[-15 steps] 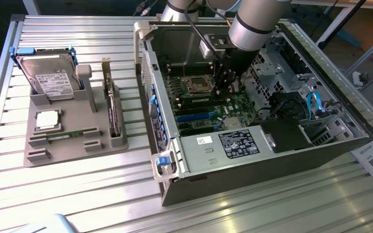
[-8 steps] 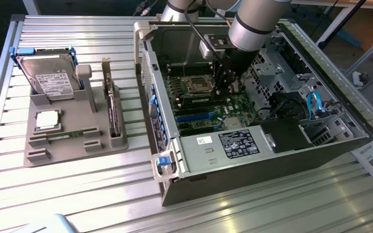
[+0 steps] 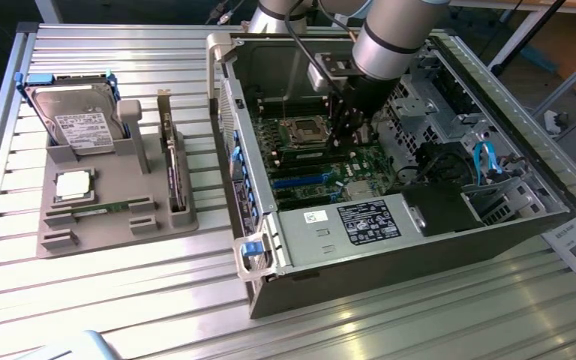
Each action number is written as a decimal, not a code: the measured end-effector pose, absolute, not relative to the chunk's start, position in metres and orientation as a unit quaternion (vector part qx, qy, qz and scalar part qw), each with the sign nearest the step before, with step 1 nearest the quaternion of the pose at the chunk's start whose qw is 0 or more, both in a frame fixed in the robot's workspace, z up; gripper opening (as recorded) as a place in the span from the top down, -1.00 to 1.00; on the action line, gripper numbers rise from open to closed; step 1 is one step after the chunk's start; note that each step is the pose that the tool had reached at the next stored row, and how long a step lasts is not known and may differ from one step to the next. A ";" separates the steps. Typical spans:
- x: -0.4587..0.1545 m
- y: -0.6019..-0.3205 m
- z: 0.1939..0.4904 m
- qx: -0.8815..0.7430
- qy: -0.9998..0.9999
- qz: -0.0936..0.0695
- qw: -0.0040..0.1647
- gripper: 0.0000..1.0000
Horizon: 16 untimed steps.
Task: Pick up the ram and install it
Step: 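Insert the ram into the slot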
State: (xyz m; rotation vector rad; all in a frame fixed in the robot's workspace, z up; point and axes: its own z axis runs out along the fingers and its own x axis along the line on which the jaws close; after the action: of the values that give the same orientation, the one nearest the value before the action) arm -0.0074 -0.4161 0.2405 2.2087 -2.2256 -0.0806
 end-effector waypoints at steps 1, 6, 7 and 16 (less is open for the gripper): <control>-0.007 -0.416 0.240 0.704 -0.710 -0.026 0.002 0.76; -0.007 -0.416 0.239 0.704 -0.710 -0.026 0.003 0.76; -0.007 -0.416 0.239 0.704 -0.710 -0.026 0.003 0.76; -0.007 -0.416 0.237 0.704 -0.710 -0.025 0.003 0.76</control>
State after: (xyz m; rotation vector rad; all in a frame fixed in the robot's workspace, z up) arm -0.0073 -0.4161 0.2368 2.2087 -2.2255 -0.0799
